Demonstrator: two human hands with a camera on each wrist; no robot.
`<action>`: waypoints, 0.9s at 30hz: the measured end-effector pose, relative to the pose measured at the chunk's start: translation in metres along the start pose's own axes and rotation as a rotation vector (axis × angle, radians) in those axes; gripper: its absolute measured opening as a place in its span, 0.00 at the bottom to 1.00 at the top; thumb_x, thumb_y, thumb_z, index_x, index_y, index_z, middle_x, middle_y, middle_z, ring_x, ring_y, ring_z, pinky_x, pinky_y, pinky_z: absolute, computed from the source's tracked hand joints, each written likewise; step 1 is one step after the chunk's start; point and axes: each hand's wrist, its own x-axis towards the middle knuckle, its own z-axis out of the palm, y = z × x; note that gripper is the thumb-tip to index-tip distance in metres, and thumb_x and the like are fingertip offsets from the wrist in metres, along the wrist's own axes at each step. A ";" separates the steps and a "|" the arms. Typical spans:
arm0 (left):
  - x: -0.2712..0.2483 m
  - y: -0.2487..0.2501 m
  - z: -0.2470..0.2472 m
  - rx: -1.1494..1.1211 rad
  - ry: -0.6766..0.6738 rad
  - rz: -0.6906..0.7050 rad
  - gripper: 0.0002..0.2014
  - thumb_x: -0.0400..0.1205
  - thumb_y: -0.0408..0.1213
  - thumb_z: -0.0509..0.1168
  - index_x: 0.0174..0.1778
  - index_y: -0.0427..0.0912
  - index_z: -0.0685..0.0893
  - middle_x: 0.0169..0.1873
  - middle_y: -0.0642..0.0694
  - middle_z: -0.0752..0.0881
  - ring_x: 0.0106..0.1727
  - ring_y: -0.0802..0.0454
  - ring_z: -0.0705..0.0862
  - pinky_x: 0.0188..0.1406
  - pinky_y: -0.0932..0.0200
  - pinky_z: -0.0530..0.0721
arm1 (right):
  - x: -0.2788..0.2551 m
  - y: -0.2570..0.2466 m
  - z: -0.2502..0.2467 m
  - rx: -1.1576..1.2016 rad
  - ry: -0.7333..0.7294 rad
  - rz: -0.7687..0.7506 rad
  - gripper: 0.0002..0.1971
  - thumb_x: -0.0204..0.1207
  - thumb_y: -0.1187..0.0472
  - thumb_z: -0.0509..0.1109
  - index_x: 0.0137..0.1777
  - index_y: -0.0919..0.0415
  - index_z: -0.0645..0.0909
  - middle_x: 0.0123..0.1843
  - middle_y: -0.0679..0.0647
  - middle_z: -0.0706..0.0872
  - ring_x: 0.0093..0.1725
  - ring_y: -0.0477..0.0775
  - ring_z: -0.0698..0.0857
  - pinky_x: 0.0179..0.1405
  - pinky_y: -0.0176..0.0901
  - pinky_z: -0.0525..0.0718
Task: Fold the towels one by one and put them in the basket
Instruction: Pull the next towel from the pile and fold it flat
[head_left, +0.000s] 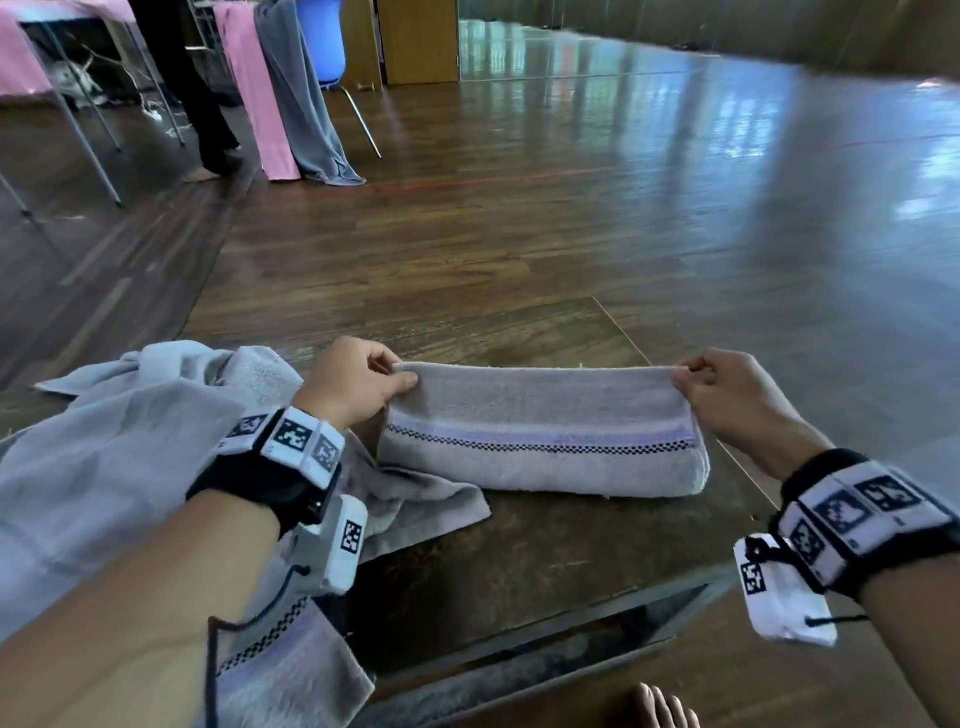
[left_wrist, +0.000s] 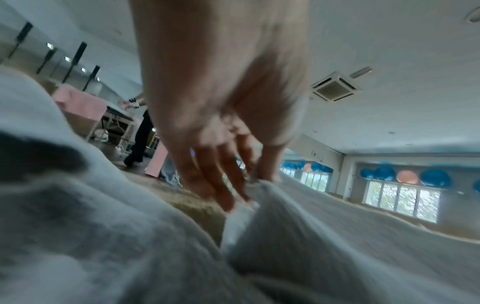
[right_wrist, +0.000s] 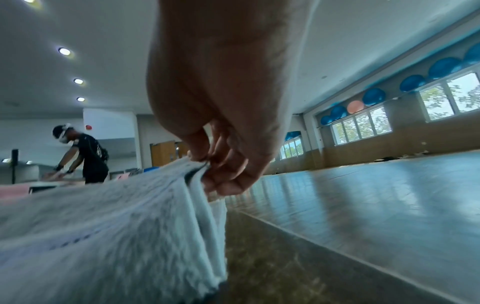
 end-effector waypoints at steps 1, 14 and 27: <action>0.003 0.000 0.006 0.024 0.063 -0.001 0.08 0.76 0.43 0.78 0.41 0.43 0.90 0.36 0.48 0.90 0.41 0.47 0.88 0.48 0.51 0.86 | 0.005 0.001 0.006 -0.033 0.029 -0.001 0.07 0.83 0.59 0.71 0.42 0.54 0.86 0.41 0.50 0.90 0.41 0.50 0.88 0.38 0.40 0.82; 0.024 -0.010 0.026 0.156 0.008 0.031 0.07 0.78 0.42 0.76 0.43 0.42 0.92 0.40 0.46 0.92 0.43 0.49 0.88 0.44 0.56 0.82 | 0.025 0.011 0.027 -0.143 -0.026 0.024 0.04 0.80 0.60 0.75 0.44 0.52 0.88 0.44 0.50 0.89 0.40 0.46 0.84 0.30 0.33 0.75; 0.010 0.027 -0.031 -0.247 0.366 0.396 0.11 0.76 0.30 0.77 0.51 0.48 0.91 0.42 0.56 0.89 0.38 0.57 0.89 0.33 0.60 0.88 | 0.020 -0.022 -0.012 0.357 0.343 -0.383 0.10 0.76 0.60 0.79 0.44 0.39 0.89 0.42 0.38 0.92 0.40 0.47 0.92 0.40 0.41 0.92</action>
